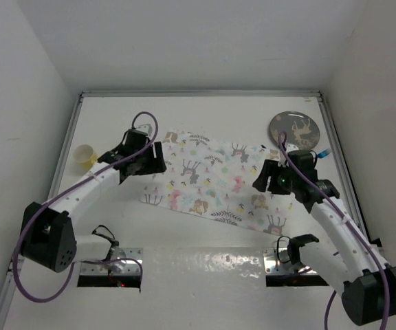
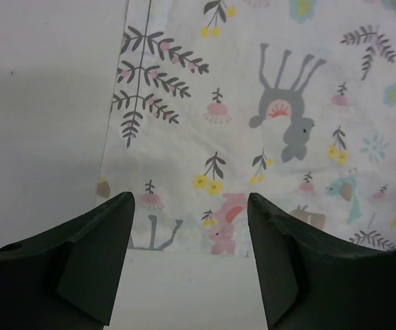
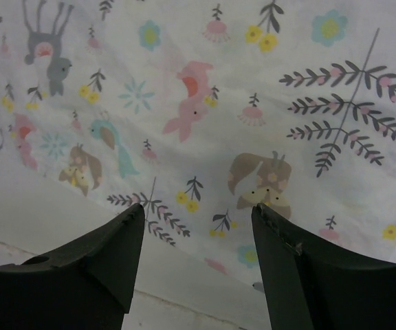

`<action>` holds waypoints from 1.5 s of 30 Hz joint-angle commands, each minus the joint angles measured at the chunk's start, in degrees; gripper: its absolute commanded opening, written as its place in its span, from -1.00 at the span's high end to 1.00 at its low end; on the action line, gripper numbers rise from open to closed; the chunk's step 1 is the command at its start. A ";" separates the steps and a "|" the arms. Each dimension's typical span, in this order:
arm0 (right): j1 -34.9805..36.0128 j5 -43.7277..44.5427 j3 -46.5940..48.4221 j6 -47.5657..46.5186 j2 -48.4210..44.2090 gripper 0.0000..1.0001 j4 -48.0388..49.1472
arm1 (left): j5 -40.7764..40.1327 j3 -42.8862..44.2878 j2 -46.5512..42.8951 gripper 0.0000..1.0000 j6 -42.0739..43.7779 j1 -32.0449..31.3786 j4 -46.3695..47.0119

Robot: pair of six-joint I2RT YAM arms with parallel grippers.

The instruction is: Set the dinner table for one person

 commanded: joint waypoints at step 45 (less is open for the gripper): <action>0.45 11.16 -0.24 0.34 0.35 -0.52 1.18 | -9.18 24.94 40.18 1.00 7.54 11.76 3.41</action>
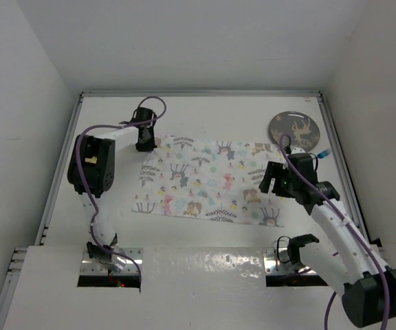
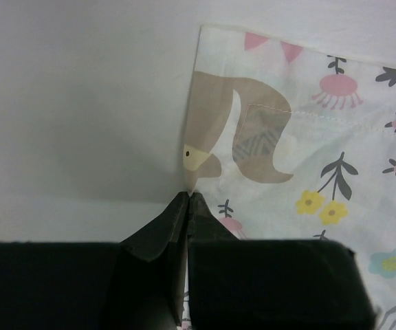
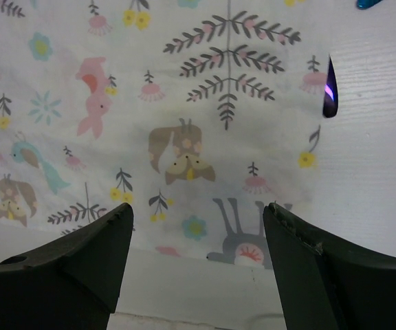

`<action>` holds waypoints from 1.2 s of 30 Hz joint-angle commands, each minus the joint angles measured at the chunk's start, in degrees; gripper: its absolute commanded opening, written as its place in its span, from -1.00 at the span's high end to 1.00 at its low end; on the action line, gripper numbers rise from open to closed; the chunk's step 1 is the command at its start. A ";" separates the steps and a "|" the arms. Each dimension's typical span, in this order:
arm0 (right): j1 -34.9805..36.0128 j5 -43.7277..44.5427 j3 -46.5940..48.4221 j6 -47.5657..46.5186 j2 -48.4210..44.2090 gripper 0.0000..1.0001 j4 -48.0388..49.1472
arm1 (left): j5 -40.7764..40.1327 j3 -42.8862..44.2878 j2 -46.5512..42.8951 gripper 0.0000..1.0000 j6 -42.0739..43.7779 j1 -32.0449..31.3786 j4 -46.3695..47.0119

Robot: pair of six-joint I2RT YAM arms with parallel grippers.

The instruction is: Set the dinner table for one person

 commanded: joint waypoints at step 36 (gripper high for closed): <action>0.34 -2.33 2.90 -5.70 5.22 -0.51 6.14 | -3.87 -4.81 -6.77 -0.30 -4.60 -4.73 -1.71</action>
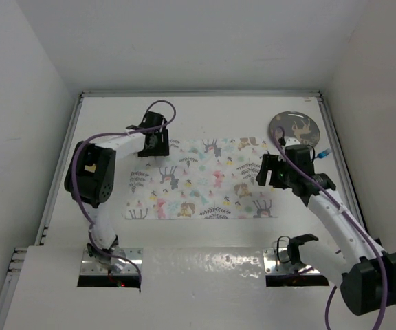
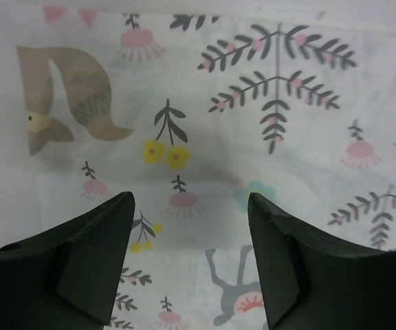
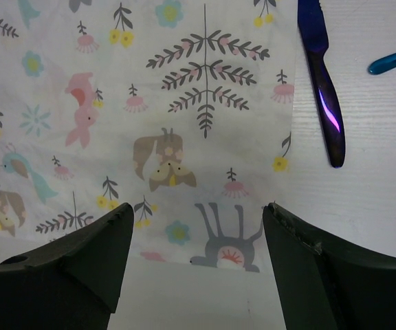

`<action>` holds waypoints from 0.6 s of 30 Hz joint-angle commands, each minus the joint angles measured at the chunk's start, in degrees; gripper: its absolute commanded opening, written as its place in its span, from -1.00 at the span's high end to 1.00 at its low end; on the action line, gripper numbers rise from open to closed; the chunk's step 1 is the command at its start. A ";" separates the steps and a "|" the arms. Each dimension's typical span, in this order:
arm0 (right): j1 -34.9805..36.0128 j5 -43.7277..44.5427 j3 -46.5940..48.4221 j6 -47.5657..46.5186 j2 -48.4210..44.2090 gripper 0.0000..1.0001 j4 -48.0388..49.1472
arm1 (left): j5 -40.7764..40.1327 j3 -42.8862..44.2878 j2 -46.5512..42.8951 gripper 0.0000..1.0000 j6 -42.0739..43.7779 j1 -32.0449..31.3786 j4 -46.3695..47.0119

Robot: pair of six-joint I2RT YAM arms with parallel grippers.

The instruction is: Set the dinner table for one person

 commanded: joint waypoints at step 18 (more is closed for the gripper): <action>0.34 -0.01 -0.89 -0.54 -3.47 -0.62 -1.63 | -2.82 13.06 16.50 -0.34 0.04 5.45 -1.87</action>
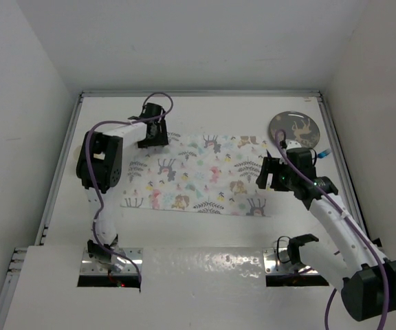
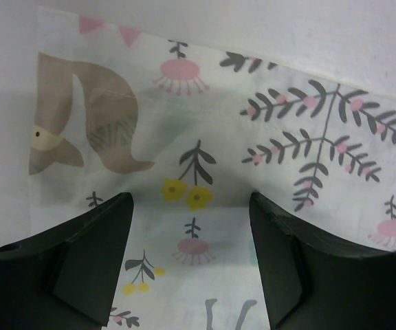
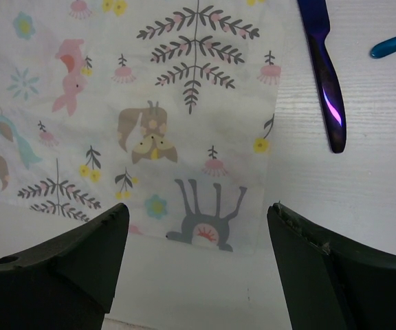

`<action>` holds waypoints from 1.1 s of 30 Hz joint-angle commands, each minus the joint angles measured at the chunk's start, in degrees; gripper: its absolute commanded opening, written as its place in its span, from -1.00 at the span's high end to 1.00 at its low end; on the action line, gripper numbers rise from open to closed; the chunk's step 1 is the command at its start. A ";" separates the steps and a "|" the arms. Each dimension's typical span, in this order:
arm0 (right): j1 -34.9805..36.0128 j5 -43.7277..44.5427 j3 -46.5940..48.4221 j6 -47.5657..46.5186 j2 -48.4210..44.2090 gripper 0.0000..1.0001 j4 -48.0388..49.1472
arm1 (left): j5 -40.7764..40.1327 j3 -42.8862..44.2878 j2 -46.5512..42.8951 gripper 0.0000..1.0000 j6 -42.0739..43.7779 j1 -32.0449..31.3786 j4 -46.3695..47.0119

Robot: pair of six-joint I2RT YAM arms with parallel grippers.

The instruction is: Set the dinner table for one person

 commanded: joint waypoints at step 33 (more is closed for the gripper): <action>0.34 -0.26 5.19 -2.87 4.01 -0.64 2.16 | 4.60 -1.75 -4.29 -0.45 -3.09 5.83 -3.31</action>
